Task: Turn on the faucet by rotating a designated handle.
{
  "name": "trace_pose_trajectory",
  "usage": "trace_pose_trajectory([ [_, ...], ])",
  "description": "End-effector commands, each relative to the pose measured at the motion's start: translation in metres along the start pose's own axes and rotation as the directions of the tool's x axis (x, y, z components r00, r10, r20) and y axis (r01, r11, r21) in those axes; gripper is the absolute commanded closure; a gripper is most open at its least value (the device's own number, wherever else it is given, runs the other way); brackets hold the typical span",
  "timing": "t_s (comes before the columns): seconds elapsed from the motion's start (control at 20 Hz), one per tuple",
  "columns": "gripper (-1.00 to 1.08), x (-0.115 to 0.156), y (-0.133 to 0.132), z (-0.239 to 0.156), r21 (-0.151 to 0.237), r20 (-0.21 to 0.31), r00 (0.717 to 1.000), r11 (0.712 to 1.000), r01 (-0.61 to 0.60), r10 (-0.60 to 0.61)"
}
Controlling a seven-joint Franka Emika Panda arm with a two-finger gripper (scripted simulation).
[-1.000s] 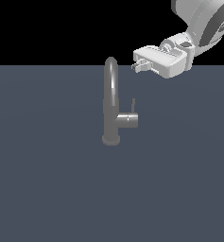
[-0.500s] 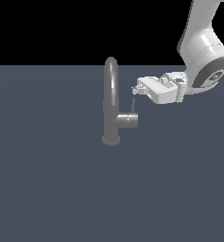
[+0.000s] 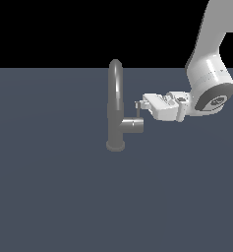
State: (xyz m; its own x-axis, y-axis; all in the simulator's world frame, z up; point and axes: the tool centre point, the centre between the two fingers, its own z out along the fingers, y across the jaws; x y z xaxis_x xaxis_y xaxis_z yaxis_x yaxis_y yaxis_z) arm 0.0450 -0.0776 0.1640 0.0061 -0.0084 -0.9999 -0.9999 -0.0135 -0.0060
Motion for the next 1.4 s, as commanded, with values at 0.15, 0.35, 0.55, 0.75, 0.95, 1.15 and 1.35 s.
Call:
trace_pose_trajectory([
  [0.15,1.08,0.002,0.0,0.001,0.008,0.008,1.0,1.0,-0.006,0.006],
  [0.35,1.08,0.002,0.005,0.001,0.007,0.008,1.0,1.0,-0.006,0.006],
  [0.55,1.08,-0.001,0.015,0.001,0.007,0.008,1.0,1.0,-0.006,0.006],
  [0.75,1.08,-0.003,0.026,0.001,0.007,0.008,1.0,1.0,-0.006,0.006],
  [0.95,1.08,-0.005,0.037,0.002,0.007,0.008,1.0,1.0,-0.006,0.006],
  [1.15,1.08,-0.007,0.049,0.002,0.007,0.008,1.0,1.0,-0.006,0.006],
  [1.35,1.08,-0.005,0.05,0.003,0.01,0.006,1.0,1.0,-0.002,0.002],
])
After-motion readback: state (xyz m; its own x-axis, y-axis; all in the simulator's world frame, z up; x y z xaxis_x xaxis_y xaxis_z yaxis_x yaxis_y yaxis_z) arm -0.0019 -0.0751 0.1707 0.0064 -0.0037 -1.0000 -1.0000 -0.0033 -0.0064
